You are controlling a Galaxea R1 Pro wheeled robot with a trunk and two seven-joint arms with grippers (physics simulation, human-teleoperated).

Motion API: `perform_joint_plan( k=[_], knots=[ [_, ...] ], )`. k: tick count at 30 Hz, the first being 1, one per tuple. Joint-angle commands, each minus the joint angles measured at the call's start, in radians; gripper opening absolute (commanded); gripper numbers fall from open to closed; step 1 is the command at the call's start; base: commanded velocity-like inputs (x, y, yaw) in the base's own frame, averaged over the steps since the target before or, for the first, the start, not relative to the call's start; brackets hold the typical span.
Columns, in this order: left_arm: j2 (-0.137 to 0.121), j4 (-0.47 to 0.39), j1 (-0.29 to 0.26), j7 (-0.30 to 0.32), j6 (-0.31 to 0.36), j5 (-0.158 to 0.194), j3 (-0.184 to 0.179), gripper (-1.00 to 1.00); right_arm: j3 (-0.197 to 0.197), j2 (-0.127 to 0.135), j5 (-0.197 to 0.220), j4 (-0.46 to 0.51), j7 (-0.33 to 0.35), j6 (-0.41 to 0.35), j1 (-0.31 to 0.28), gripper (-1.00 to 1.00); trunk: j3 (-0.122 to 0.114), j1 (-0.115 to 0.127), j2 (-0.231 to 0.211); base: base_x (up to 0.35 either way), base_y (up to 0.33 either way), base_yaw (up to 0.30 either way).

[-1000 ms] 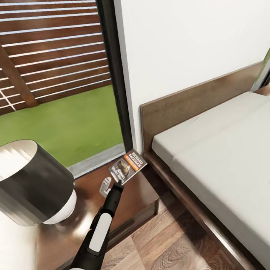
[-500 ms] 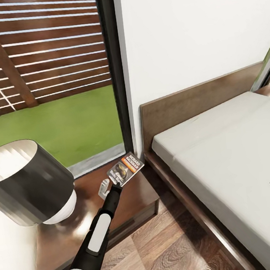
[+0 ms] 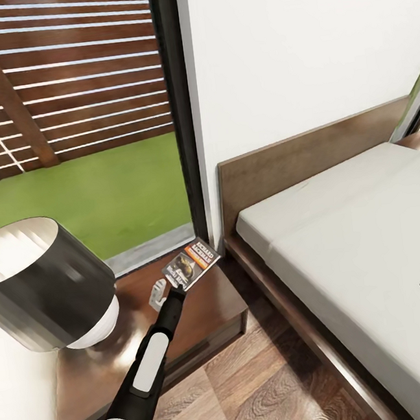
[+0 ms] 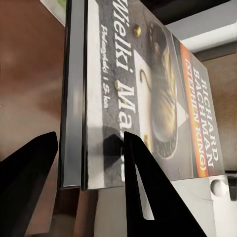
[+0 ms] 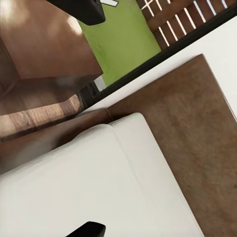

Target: In the bedroom, move the book from the bed onto either nightstand, and place the two sandals side by side next to the bed.

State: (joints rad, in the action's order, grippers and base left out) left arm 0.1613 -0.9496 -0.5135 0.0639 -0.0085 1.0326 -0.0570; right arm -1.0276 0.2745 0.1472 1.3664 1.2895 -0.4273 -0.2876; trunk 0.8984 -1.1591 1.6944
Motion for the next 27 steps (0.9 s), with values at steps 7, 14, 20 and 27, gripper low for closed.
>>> perform_joint_plan(
  k=[7,14,20,27],
  knots=[
    [-0.003,0.025,0.000,0.002,-0.002,0.008,0.001,-1.00,-0.001,0.000,0.003,0.000,0.003,-0.010,-0.001,1.00,0.001,0.000,0.000,0.000,0.000,0.000],
    [-0.029,0.036,0.000,0.004,0.001,0.009,0.002,-1.00,-0.001,0.000,0.003,-0.001,0.003,-0.010,-0.001,1.00,0.001,0.000,0.000,0.000,0.000,0.000],
    [-0.068,0.037,0.000,0.004,0.002,0.013,0.004,-1.00,-0.001,0.000,0.003,-0.001,0.003,-0.010,-0.001,1.00,0.001,0.000,0.000,0.000,0.000,0.000],
    [-0.083,0.035,0.003,0.004,0.002,0.056,0.005,-1.00,-0.002,0.000,0.003,-0.001,0.003,-0.010,-0.001,1.00,0.001,0.000,0.000,0.000,0.000,0.000]
  ],
)
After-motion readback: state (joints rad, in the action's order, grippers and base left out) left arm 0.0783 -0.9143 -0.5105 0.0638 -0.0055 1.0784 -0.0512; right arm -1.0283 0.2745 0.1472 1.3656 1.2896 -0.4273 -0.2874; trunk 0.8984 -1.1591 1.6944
